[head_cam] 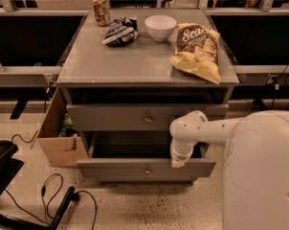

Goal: Open middle drawer

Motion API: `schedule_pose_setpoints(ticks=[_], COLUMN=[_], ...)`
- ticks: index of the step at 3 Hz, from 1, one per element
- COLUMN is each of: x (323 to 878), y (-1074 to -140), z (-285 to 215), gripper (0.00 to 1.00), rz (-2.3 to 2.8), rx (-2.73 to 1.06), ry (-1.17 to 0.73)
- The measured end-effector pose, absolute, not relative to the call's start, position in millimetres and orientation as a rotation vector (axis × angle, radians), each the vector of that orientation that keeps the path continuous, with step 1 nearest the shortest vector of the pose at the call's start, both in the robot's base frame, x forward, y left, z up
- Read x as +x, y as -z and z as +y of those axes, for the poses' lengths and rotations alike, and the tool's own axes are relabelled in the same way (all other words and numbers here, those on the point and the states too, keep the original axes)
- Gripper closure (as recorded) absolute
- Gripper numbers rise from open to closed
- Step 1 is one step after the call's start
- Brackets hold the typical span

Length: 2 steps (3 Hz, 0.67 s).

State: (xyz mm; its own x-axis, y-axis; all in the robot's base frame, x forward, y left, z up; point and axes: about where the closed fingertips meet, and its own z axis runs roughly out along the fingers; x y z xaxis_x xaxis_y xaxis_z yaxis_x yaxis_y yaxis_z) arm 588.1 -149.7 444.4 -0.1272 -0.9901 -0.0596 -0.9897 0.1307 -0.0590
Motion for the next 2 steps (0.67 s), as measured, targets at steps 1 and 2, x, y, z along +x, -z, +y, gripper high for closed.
schedule_pose_setpoints(ticks=[1,2], x=[579,569], y=[-445,-446], z=[-151,-152], gripper=[1.00,1.00], rz=[2.303,2.309], rx=[-2.026,-2.034], ry=[-0.011,-0.031])
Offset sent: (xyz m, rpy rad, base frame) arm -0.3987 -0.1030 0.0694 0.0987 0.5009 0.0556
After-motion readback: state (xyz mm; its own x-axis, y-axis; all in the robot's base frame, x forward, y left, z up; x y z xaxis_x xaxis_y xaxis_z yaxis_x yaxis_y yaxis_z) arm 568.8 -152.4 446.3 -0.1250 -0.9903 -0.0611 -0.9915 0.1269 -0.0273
